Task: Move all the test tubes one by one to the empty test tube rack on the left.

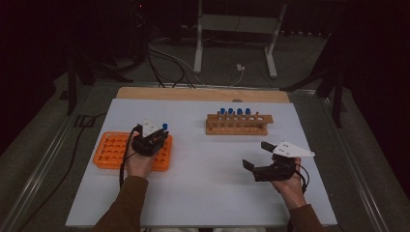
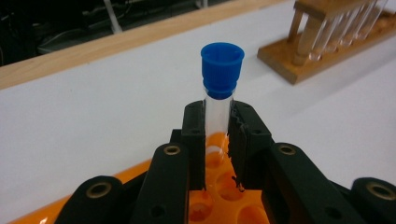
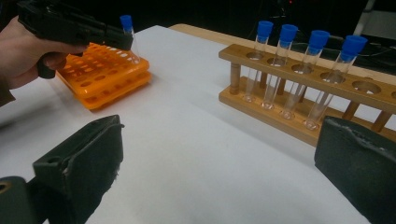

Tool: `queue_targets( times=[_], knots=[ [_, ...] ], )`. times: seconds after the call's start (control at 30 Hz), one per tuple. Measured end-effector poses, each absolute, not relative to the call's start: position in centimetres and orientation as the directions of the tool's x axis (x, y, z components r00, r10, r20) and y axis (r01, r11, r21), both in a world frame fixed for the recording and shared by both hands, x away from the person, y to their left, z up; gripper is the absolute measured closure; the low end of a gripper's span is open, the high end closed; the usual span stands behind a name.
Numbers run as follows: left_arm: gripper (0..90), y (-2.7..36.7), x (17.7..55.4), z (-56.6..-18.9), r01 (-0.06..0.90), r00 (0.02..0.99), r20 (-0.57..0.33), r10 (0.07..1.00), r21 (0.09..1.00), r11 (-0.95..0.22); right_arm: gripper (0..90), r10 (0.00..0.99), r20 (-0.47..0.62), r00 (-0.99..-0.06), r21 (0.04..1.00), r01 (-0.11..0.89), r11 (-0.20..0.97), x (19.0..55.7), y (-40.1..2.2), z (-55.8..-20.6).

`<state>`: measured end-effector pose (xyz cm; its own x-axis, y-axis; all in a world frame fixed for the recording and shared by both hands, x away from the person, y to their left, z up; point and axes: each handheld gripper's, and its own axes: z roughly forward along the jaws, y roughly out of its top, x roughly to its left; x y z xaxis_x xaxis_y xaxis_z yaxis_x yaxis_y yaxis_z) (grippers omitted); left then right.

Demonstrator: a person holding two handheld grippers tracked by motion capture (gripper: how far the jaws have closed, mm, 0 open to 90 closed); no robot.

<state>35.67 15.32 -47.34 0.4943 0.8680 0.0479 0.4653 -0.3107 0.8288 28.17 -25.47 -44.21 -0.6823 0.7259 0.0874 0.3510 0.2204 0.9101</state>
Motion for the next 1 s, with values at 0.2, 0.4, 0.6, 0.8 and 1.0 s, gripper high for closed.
queue_targets(
  times=[0.2, 0.4, 0.6, 0.8, 1.0],
  knots=[
    [78.2, 15.3, 35.8, -47.8, 0.496, 0.483, 0.035, 0.875, 0.812, -0.307, 1.1, 0.724, 0.087, -0.684, 0.91, 0.351, 0.222, 28.1, -25.5, -44.2],
    [78.1, 15.8, 35.8, -48.0, 0.519, 0.475, 0.003, 0.88, 0.806, -0.284, 1.1, 0.727, 0.088, -0.681, 0.909, 0.353, 0.22, 28.3, -25.5, -44.4],
    [66.2, 16.5, 34.9, -47.8, 0.494, 0.489, -0.036, 0.872, 0.835, -0.242, 1.0, 0.733, 0.094, -0.674, 0.911, 0.356, 0.211, 28.4, -25.5, -44.4],
    [54.2, 17.8, 33.2, -47.0, 0.464, 0.484, -0.094, 0.87, 0.87, -0.164, 1.0, 0.741, 0.092, -0.665, 0.913, 0.353, 0.203, 28.7, -25.5, -44.1],
    [30.3, 18.7, 31.4, -46.1, 0.429, 0.49, -0.135, 0.861, 0.898, -0.103, 1.0, 0.764, 0.086, -0.639, 0.921, 0.344, 0.184, 29.5, -25.8, -43.4]
  ],
)
